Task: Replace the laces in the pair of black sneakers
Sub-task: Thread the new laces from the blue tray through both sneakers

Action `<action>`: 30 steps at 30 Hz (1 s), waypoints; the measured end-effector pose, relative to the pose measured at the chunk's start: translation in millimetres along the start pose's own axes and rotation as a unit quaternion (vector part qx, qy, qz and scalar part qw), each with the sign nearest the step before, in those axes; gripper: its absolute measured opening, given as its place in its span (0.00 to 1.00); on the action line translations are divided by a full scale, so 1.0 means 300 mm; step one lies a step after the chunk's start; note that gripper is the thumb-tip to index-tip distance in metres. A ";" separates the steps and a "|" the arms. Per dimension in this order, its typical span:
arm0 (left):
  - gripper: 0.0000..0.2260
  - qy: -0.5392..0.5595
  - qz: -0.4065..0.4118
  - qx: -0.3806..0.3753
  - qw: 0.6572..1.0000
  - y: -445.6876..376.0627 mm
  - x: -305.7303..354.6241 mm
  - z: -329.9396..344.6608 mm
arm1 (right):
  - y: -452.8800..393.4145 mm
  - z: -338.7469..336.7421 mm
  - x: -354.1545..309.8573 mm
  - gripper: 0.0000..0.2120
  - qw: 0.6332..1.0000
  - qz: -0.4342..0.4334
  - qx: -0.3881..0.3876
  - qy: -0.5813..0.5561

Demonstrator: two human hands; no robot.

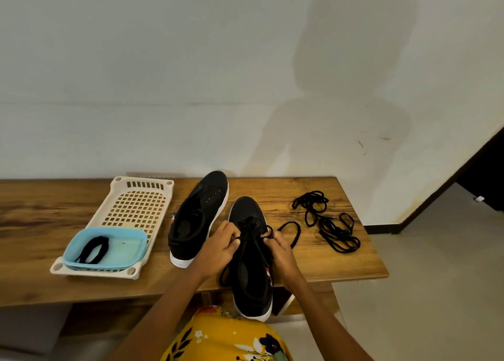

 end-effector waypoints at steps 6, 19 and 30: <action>0.08 0.060 -0.030 0.050 0.996 -0.022 -0.037 0.005 | -0.004 0.002 -0.002 0.09 1.000 0.004 0.000 -0.003; 0.06 0.248 -0.124 0.048 0.960 0.020 -0.092 0.023 | 0.006 0.013 -0.025 0.06 1.000 0.001 -0.008 0.016; 0.06 0.145 -0.174 0.050 0.973 0.043 -0.050 0.037 | 0.072 0.006 -0.107 0.09 0.997 0.034 -0.015 0.069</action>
Point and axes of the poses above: each hand's wrist, its own y-axis away from the middle knuckle, its own z-axis out of the palm, x = y × z, the point moved 6 cm from there along -y, towards the middle knuckle, and after that the axes turned 13 degrees about -z, right-handed, at the moved point
